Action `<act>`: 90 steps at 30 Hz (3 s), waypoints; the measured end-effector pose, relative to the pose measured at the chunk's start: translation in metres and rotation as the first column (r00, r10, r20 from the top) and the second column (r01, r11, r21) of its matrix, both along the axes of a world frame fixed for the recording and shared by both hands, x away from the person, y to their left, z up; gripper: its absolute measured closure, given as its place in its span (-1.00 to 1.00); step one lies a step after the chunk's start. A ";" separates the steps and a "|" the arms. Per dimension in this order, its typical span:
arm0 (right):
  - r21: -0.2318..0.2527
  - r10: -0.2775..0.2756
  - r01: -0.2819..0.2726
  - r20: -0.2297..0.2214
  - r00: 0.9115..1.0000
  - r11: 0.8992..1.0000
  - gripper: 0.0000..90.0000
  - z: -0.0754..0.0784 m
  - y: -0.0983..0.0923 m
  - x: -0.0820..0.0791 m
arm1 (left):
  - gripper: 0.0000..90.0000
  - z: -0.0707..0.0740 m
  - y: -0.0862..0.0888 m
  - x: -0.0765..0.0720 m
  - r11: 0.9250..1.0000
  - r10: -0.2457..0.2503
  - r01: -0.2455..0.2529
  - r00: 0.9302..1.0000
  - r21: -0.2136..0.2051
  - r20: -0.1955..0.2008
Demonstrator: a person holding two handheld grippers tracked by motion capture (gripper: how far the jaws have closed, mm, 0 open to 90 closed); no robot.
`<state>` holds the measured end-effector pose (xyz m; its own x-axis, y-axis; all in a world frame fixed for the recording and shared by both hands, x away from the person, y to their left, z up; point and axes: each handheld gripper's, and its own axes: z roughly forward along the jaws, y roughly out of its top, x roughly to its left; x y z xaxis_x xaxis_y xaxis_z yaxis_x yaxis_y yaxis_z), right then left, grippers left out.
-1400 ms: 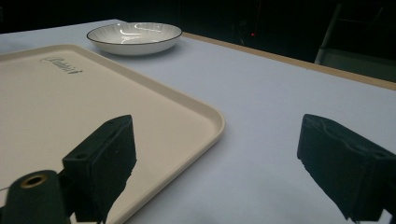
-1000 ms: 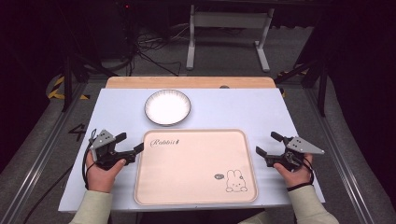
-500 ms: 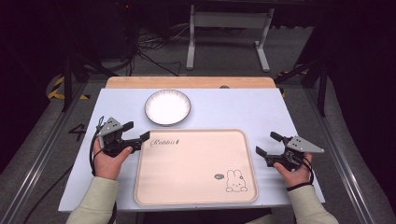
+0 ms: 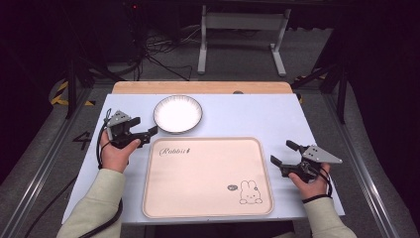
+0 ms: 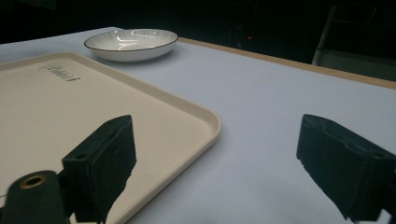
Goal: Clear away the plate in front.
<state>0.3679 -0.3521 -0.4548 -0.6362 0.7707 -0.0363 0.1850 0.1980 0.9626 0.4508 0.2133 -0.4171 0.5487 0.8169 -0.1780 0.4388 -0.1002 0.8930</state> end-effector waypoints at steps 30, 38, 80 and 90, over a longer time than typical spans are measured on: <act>0.025 0.000 0.000 0.004 1.000 1.000 -0.64 0.000 -0.002 0.000 | -0.70 0.002 -0.005 0.071 0.998 0.010 -0.014 0.998 -0.063 -0.059; 0.021 0.003 -0.003 0.003 1.000 1.000 -0.61 0.000 -0.002 0.000 | -0.57 0.002 -0.008 0.080 1.000 0.009 -0.009 1.000 0.006 0.013; 0.022 0.019 -0.019 0.001 1.000 1.000 -0.58 0.000 -0.002 0.000 | -0.26 -0.044 -0.005 0.102 0.991 0.096 -0.116 0.956 -0.060 -0.278; 0.025 0.018 -0.018 -0.002 1.000 1.000 -0.57 0.000 -0.002 0.000 | 0.12 -0.047 -0.014 0.104 0.994 0.087 -0.104 0.941 -0.036 -0.326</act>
<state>0.3682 -0.3545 -0.4548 -0.6498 0.7599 -0.0164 0.1833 0.1776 0.9669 0.5552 0.1992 -0.4638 0.3745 0.8474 -0.3764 0.7102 -0.0011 0.7040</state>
